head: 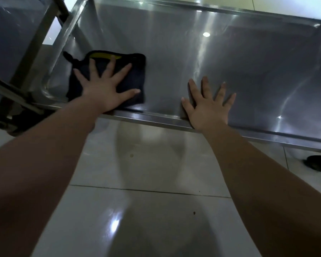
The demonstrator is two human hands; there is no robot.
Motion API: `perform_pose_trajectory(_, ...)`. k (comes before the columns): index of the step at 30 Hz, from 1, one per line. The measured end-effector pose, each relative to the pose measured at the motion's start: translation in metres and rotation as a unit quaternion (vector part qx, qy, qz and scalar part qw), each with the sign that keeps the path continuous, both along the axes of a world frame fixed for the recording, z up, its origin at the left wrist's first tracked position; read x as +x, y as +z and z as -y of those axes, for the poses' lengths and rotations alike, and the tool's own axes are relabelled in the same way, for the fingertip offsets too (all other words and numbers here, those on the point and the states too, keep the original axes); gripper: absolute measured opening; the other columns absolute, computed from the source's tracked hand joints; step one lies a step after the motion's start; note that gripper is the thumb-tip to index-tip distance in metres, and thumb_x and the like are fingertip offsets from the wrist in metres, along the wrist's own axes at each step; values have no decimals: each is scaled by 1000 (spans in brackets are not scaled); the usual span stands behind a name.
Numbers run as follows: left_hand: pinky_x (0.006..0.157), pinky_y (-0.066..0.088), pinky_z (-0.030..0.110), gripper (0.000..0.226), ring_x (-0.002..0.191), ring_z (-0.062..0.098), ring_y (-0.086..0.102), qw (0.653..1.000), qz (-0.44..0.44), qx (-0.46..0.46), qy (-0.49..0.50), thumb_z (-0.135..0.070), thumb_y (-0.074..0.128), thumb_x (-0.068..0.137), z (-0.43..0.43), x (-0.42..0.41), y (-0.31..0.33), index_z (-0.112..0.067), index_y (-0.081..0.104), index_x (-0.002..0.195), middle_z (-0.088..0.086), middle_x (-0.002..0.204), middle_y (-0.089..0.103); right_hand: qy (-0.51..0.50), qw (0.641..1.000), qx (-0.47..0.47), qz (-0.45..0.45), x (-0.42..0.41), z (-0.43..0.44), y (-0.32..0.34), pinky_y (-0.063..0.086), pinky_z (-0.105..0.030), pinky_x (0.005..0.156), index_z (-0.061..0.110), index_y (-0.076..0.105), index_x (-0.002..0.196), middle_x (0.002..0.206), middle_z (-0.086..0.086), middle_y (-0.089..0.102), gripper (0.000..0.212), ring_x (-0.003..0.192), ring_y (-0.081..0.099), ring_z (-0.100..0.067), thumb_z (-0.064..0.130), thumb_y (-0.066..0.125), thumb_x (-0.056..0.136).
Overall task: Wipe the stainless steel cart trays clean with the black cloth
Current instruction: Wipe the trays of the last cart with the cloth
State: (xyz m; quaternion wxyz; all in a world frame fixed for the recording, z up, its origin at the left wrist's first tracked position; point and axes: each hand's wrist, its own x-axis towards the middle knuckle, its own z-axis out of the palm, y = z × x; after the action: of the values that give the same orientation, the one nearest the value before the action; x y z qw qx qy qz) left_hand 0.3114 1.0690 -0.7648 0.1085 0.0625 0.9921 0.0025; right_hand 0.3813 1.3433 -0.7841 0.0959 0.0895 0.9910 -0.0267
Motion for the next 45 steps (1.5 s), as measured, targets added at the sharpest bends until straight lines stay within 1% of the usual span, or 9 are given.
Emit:
perform_pose_trajectory(4, 106, -7, 77, 92, 146, 44, -16, 997, 4, -10, -74, -96, 7, 64, -75, 21, -2, -60, -11, 146, -11, 163, -16, 2, 1000, -2, 5, 2, -1, 2, -11, -69, 110, 51, -14, 149, 163, 10, -16, 63, 146, -19, -43, 70, 8, 93)
perform_pose_trajectory(6, 108, -8, 75, 90, 147, 42, -17, 996, 7, -7, -93, -96, 7, 65, -82, 24, -3, -60, -11, 146, -13, 163, -15, 1, 1000, -10, 7, 2, -3, 4, -11, -69, 111, 52, -13, 149, 163, 12, -16, 63, 146, -19, -42, 71, 9, 93)
perform_pose_trajectory(9, 111, -6, 72, 90, 149, 38, -14, 995, -6, -3, -95, -95, 7, 62, -44, 19, -4, -62, -7, 145, -15, 163, -12, 0, 1000, -17, 11, 3, -3, 5, -11, -68, 111, 53, -12, 148, 163, 13, -15, 63, 147, -19, -41, 72, 10, 92)
perform_pose_trajectory(13, 111, -8, 70, 86, 149, 35, -14, 1000, 1, -5, -29, -94, 10, 65, 26, 10, -3, -64, -10, 143, -16, 163, -13, -8, 1000, -11, 12, 2, 1, 5, -12, -66, 112, 54, -11, 149, 163, 14, -14, 64, 147, -19, -39, 72, 10, 92)
perform_pose_trajectory(18, 110, -8, 72, 83, 148, 38, -14, 999, -12, -5, -37, -93, 9, 69, 34, 9, -3, -63, -12, 144, -13, 163, -14, -45, 998, -34, 1, -6, 22, 15, -15, -69, 110, 48, 2, 152, 164, 14, -11, 62, 144, -19, -48, 63, 23, 96)
perform_pose_trajectory(21, 110, -7, 73, 83, 148, 39, -14, 999, -25, 10, -35, -93, 10, 71, 34, 11, -5, -62, -11, 144, -13, 164, -13, 37, 997, -60, -27, -26, 71, 18, -14, -65, 113, 42, 9, 155, 164, 13, -7, 59, 144, -20, -48, 55, 26, 100)
perform_pose_trajectory(27, 109, -8, 73, 85, 148, 38, -18, 999, -14, 19, -28, -95, 14, 70, 35, 5, -7, -62, -10, 145, -14, 163, -14, 54, 998, -18, -1, -42, 110, 1, -6, -73, 108, 51, -13, 149, 162, 16, -14, 56, 146, -16, -44, 62, 9, 98)
perform_pose_trajectory(36, 108, -6, 75, 82, 149, 39, -10, 997, -50, 31, -43, -94, 16, 72, 54, -54, -9, -62, 0, 146, -13, 165, -4, 56, 998, -15, -6, -39, 109, 2, -11, -74, 107, 53, -9, 150, 162, 17, -13, 56, 146, -18, -43, 63, 10, 98)
perform_pose_trajectory(45, 108, -5, 75, 80, 149, 38, -13, 1000, -20, 11, -14, -93, 15, 74, 57, -99, 0, -62, -6, 145, -14, 164, -11, 48, 999, -10, 5, -41, 115, 6, -10, -76, 105, 55, -10, 148, 162, 18, -15, 55, 146, -19, -42, 63, 10, 97)
